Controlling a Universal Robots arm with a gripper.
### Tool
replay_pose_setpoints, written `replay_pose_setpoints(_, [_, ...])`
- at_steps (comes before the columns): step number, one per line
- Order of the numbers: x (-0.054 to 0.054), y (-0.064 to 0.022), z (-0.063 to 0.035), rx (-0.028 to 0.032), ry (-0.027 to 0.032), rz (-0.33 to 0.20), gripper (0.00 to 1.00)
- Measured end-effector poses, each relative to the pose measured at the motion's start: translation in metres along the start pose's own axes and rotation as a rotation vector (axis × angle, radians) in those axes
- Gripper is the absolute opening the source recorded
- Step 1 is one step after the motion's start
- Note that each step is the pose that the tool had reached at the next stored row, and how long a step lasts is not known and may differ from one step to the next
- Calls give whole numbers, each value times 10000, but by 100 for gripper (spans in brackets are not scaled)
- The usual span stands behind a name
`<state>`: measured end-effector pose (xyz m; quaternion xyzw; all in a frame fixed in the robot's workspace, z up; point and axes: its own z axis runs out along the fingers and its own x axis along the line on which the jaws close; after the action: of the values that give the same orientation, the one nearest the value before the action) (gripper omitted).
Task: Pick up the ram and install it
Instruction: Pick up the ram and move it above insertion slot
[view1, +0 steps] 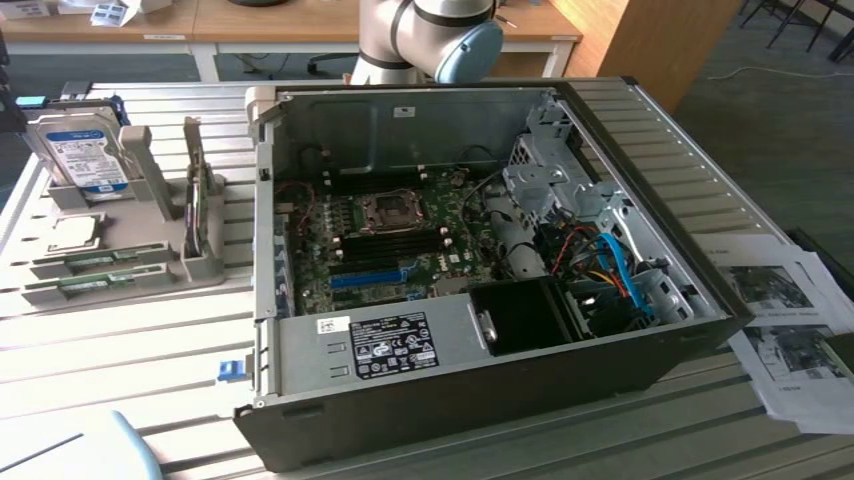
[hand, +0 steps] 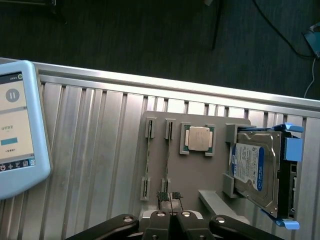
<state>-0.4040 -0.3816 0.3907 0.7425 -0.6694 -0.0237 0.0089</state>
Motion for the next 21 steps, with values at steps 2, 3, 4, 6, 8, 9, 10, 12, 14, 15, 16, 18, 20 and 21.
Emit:
replay_pose_setpoints(2, [1,0,13,-1,1,0,9])
replay_pose_setpoints(3, [1,-1,24,0,0,0,9])
replay_pose_setpoints(4, [1,-1,34,0,0,-1,9])
replay_pose_setpoints(6, [2,-2,51,-1,0,0,9])
replay_pose_setpoints(8, [2,-2,69,0,0,0,9])
replay_pose_setpoints(9, [2,-3,80,0,0,0,9])
replay_pose_setpoints(10, [3,-3,90,-1,1,0,9])
replay_pose_setpoints(12, [3,-4,110,-1,1,0,9])
replay_pose_setpoints(14, [3,-5,130,0,0,0,9])
replay_pose_setpoints(15, [4,-6,142,1,0,0,9])
replay_pose_setpoints(16, [4,-6,152,-1,1,0,9])
replay_pose_setpoints(18, [4,-7,173,0,0,0,9])
replay_pose_setpoints(20, [5,-8,194,0,0,0,9])
replay_pose_setpoints(21, [5,-8,202,-1,0,0,9])
